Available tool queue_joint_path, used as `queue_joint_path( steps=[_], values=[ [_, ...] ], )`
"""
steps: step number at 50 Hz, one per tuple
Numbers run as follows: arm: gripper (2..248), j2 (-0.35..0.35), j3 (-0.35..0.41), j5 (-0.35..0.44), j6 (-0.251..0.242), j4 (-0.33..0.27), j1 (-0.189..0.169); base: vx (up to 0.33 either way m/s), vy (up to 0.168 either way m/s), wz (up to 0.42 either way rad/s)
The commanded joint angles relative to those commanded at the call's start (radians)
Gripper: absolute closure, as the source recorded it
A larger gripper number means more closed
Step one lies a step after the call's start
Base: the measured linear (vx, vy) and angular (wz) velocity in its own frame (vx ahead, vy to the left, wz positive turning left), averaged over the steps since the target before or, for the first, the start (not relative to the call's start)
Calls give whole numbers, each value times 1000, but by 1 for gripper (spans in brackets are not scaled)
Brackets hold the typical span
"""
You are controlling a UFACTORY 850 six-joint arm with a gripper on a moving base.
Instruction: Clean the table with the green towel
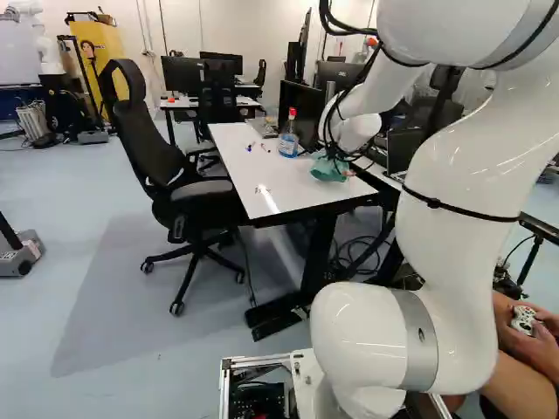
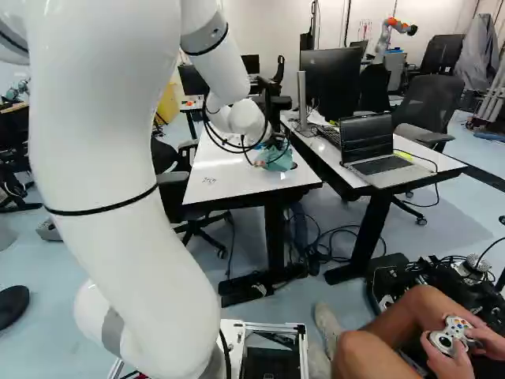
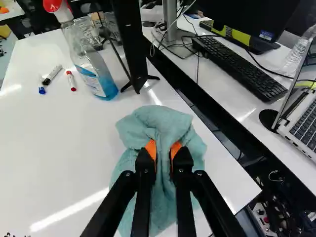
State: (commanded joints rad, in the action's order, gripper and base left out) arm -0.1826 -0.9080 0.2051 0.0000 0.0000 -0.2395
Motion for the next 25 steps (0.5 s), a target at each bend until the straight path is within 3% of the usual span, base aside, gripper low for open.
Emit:
queue_joint_path(
  steps=[25],
  values=[
    [199,49,-7,-77,0,0,64,0,0,0]
  ],
)
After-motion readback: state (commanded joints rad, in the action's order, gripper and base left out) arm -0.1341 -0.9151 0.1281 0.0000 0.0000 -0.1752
